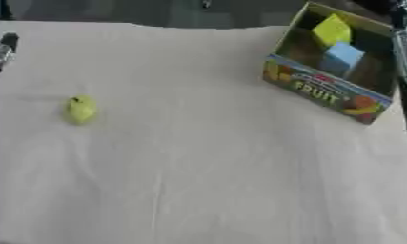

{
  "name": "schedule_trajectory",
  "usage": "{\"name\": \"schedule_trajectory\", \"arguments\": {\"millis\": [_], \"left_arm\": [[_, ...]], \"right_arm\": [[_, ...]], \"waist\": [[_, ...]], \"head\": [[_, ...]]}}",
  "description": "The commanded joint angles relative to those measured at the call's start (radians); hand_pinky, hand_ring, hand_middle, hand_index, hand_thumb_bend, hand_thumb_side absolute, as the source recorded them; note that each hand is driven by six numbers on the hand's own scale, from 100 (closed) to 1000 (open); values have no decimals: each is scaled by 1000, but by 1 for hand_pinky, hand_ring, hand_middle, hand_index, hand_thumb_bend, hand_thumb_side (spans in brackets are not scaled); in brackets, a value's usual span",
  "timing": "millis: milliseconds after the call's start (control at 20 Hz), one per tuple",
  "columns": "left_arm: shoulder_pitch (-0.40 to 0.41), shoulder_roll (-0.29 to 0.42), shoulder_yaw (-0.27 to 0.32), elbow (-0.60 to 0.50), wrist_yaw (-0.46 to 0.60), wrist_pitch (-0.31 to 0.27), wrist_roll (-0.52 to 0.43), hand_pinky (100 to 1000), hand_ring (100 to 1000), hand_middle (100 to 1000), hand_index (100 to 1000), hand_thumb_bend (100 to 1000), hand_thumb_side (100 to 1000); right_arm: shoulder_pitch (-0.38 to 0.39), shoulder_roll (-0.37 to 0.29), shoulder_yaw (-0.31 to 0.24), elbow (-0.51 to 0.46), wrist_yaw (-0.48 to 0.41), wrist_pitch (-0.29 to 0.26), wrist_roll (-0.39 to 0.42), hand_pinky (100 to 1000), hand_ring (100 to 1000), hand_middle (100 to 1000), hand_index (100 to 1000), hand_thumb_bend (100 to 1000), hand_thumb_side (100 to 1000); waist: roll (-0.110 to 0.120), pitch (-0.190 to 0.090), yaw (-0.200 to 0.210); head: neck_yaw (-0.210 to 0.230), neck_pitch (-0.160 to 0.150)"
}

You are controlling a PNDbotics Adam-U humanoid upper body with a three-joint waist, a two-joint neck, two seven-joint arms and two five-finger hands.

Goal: Pick up the objects with one hand, pass them to the other hand, and then place them into the box on the other side of the table.

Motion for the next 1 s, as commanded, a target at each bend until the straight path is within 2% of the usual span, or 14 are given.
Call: {"name": "schedule_trajectory", "arguments": {"millis": [50,200,300,450,650,850,950,1000], "left_arm": [[-82,70,-53,120,11,-6,-115,765,740,659,813,458,434],[-150,92,-92,226,37,-11,-235,773,748,662,814,451,512],[-188,105,-117,282,76,-23,-316,780,752,668,815,493,516],[-224,126,-155,329,133,-48,-421,780,747,659,807,502,537],[-244,155,-208,326,226,-48,-530,774,739,648,795,500,585],[-242,174,-246,286,276,-16,-581,764,724,632,796,504,613],[-239,178,-264,264,282,-2,-596,762,726,643,811,518,618],[-238,179,-273,257,279,6,-601,760,727,651,833,565,572]], "right_arm": [[14,-8,-14,-94,-54,21,-34,1000,1000,771,908,100,519],[40,-1,-9,-126,-49,38,-35,1000,1000,763,899,100,516],[46,2,-6,-132,-40,46,-30,1000,1000,757,884,100,513],[48,3,-2,-135,-26,52,-18,1000,1000,756,880,100,514],[48,3,1,-134,-17,52,-11,1000,1000,754,878,100,513],[48,2,5,-131,-12,48,-7,1000,1000,752,876,100,512],[48,3,5,-129,-11,46,-6,1000,1000,751,875,100,513],[48,3,5,-129,-11,46,-7,1000,1000,749,874,100,505]], "waist": [[2,-32,-2],[5,-34,-6],[7,-35,-7],[9,-37,-7],[11,-37,-8],[12,-35,-7],[12,-33,-7],[12,-32,-7]], "head": [[21,9],[32,13],[34,14],[36,16],[35,19],[33,18],[34,17],[34,18]]}}
